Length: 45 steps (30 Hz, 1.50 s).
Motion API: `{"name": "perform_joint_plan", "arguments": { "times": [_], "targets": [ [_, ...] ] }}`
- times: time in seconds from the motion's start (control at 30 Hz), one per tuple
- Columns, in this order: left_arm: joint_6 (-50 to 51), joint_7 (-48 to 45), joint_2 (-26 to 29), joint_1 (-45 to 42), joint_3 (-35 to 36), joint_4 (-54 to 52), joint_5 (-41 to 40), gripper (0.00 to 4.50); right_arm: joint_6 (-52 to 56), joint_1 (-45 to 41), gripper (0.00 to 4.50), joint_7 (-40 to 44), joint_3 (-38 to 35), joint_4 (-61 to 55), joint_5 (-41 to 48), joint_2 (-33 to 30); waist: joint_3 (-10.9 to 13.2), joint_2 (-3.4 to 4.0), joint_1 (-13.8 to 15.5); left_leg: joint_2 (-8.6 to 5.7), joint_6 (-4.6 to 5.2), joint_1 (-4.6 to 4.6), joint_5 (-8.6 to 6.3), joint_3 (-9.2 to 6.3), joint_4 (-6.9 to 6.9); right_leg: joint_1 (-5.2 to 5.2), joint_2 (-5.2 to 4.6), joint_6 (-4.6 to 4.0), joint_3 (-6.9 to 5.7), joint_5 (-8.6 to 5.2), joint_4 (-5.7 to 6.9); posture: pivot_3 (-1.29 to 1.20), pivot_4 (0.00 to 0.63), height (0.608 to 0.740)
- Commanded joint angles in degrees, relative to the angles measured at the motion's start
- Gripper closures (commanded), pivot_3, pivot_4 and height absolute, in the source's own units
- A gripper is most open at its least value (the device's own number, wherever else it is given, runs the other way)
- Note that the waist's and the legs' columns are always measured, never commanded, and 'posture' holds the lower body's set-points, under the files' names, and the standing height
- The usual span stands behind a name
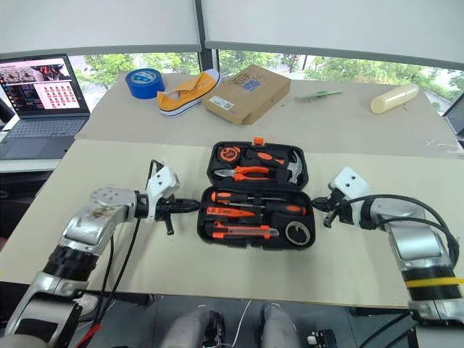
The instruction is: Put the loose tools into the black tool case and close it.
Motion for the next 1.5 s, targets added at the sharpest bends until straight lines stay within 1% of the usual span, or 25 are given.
{"name": "perform_joint_plan", "arguments": {
  "times": [0.03, 0.2, 0.33, 0.43, 0.5, 0.53, 0.57, 0.7, 0.73, 0.83, 0.93, 1.1, 1.2, 1.27, 1.3, 1.37, 1.4, 1.43, 1.5],
  "targets": [
    [0.5, -2.8, -1.0, 2.5, -2.6, -7.1, -3.4, 4.5, 0.0, 3.5, 4.48, 3.1, -0.4, -10.6, 4.6, 0.1, 0.0, 0.0, 0.1, 0.0, 0.0, 0.02, 0.0, 0.0, 0.0, 0.0, -0.01, 0.0, 0.01, 0.0, 0.0, 0.0, 0.15, 0.731],
    [1.4, -0.2, 0.0, 5.7, -1.3, -8.5, -1.9, 4.5, 0.8, 8.5, 4.48, 1.0, -2.9, -13.9, 3.0, -1.0, 0.0, 0.0, 0.2, 0.0, 0.0, 0.07, 0.0, -0.02, -0.01, 0.05, -0.04, 0.02, 0.02, -0.01, 0.01, 0.0, 0.15, 0.731],
    [3.1, 3.9, 1.4, 6.7, 1.9, -6.8, -0.6, 4.5, 1.4, 10.7, 4.48, -1.1, -6.3, -13.7, 1.5, -2.8, 0.0, 0.0, 0.3, -0.01, 0.0, 0.11, 0.0, -0.07, -0.02, 0.12, -0.09, 0.01, 0.02, -0.01, 0.0, 0.0, 0.15, 0.731],
    [6.2, 6.1, 3.0, 6.2, 5.4, -5.1, -1.5, 3.71, 4.7, 11.1, 3.63, -1.4, -10.1, -13.8, 3.3, -4.3, 0.0, 0.0, 0.3, -0.01, 0.0, 0.14, 0.0, -0.08, 0.0, 0.16, -0.12, 0.01, 0.04, -0.01, 0.03, 0.0, 0.15, 0.731],
    [9.3, 6.5, 3.8, 4.5, 8.5, -3.8, -3.8, 2.98, 7.0, 9.9, 2.96, -1.9, -12.4, -12.9, 4.7, -5.3, 0.0, 0.0, 0.2, 0.0, 0.0, 0.15, 0.0, -0.09, 0.02, 0.16, -0.12, 0.01, 0.04, 0.0, 0.04, 0.0, 0.15, 0.731],
    [11.8, 7.5, 3.6, 1.8, 10.2, -1.6, -5.0, 2.6, 9.8, 7.1, 2.56, -3.0, -13.5, -11.4, 6.2, -5.0, 0.0, 0.0, 0.1, 0.0, -0.01, 0.17, 0.0, -0.09, 0.02, 0.16, -0.12, 0.0, 0.04, 0.0, 0.06, 0.0, 0.15, 0.731],
    [14.4, 8.6, 2.9, -1.6, 11.5, 1.2, -6.1, 2.27, 12.6, 3.3, 2.32, -4.6, -14.1, -9.5, 7.7, -4.2, 0.0, -0.03, 0.0, 0.01, -0.02, 0.18, 0.01, -0.09, 0.02, 0.15, -0.12, 0.0, 0.04, 0.0, 0.07, 0.0, 0.15, 0.731],
    [21.9, 11.7, -1.1, -12.6, 12.5, 9.7, -8.5, 0.78, 21.2, -10.0, 0.94, -10.3, -12.8, -2.1, 10.1, 0.6, 0.0, -0.07, -0.1, 0.02, -0.06, 0.2, 0.05, -0.1, 0.09, 0.18, -0.04, 0.02, 0.04, 0.0, 0.08, 0.0, 0.15, 0.731],
    [23.4, 12.8, -2.7, -15.5, 12.5, 12.5, -8.5, 0.78, 23.0, -13.1, 0.94, -11.5, -12.0, 0.1, 10.3, 2.1, 0.0, -0.09, 0.0, 0.02, -0.05, 0.24, 0.06, -0.07, 0.11, 0.25, -0.02, -0.12, 0.04, 0.1, 0.07, 0.0, 0.15, 0.731],
    [25.1, 17.2, -7.6, -22.8, 12.9, 21.0, -7.9, 0.78, 25.2, -19.8, 0.94, -14.6, -9.5, 6.5, 9.4, 6.2, 0.0, -0.12, 0.2, 0.0, -0.03, 0.29, 0.07, -0.08, 0.1, 0.32, -0.05, -0.13, 0.01, 0.1, 0.08, 0.0, 0.15, 0.731],
    [23.8, 19.6, -11.2, -27.5, 12.6, 28.0, -6.9, 0.78, 25.3, -24.2, 0.94, -17.4, -7.5, 13.1, 7.8, 9.4, 0.0, -0.11, 0.0, -0.08, -0.01, 0.08, 0.08, 0.01, 0.08, 0.16, 0.03, -0.12, -0.03, 0.11, 0.11, 0.0, 0.15, 0.731],
    [19.5, 21.8, -15.2, -31.3, 12.4, 36.7, -5.6, 0.78, 23.1, -26.4, 0.94, -20.1, -3.3, 19.1, 4.2, 11.6, 0.0, -0.11, -0.3, -0.1, -0.05, -0.02, 0.11, 0.1, -0.26, 0.01, 0.2, -0.08, -0.07, 0.1, 0.09, 0.0, 0.15, 0.731],
    [18.2, 22.1, -16.6, -32.1, 12.0, 39.3, -4.9, 0.78, 22.3, -26.0, 0.94, -20.6, -1.7, 20.3, 2.7, 12.2, 0.0, -0.11, -0.6, -0.1, -0.07, -0.12, 0.12, 0.13, -0.34, -0.12, 0.23, -0.06, -0.06, 0.09, 0.04, 0.0, 0.15, 0.731],
    [17.7, 22.2, -16.9, -32.0, 11.7, 39.7, -4.6, 1.29, 21.8, -25.4, 1.44, -20.3, -1.0, 19.9, 2.3, 12.3, 0.0, -0.11, -0.9, -0.11, -0.07, -0.14, 0.12, 0.16, -0.34, -0.16, 0.24, -0.06, -0.02, 0.09, 0.05, 0.0, 0.15, 0.731],
    [17.6, 22.1, -16.9, -31.9, 11.6, 39.8, -4.5, 1.43, 21.7, -25.2, 1.63, -20.3, -0.9, 19.7, 2.2, 12.4, 0.0, -0.11, -1.0, -0.11, -0.08, -0.13, 0.12, 0.16, -0.33, -0.16, 0.24, -0.06, -0.02, 0.09, 0.06, 0.0, 0.15, 0.731],
    [17.3, 21.6, -16.7, -31.1, 10.8, 39.2, -4.1, 2.12, 22.6, -25.1, 2.28, -20.6, -1.5, 18.6, 3.1, 13.1, 0.0, -0.11, -1.0, -0.11, -0.1, -0.09, 0.13, 0.16, -0.32, -0.14, 0.23, -0.06, -0.01, 0.09, 0.1, 0.0, 0.15, 0.731],
    [17.3, 21.4, -16.6, -30.8, 10.7, 38.9, -4.0, 2.36, 22.9, -24.9, 2.69, -20.6, -1.6, 18.0, 3.4, 13.4, 0.0, -0.11, -0.9, -0.1, -0.11, -0.09, 0.14, 0.14, -0.3, -0.12, 0.23, -0.06, -0.01, 0.09, 0.11, 0.0, 0.15, 0.731],
    [17.3, 21.3, -16.6, -30.6, 10.7, 38.7, -4.0, 2.53, 23.1, -24.8, 2.95, -20.7, -1.7, 17.6, 3.5, 13.5, 0.0, -0.11, -0.9, -0.11, -0.11, -0.08, 0.14, 0.14, -0.27, -0.12, 0.22, -0.06, 0.0, 0.1, 0.11, 0.0, 0.15, 0.731],
    [17.4, 21.2, -16.6, -30.4, 10.8, 38.5, -3.8, 3.11, 23.4, -24.5, 3.74, -20.7, -1.9, 16.7, 3.6, 13.9, 0.0, -0.1, -0.8, -0.11, -0.11, -0.07, 0.14, 0.14, -0.23, -0.1, 0.21, -0.07, 0.01, 0.1, 0.12, 0.0, 0.15, 0.731]
  ]
}}
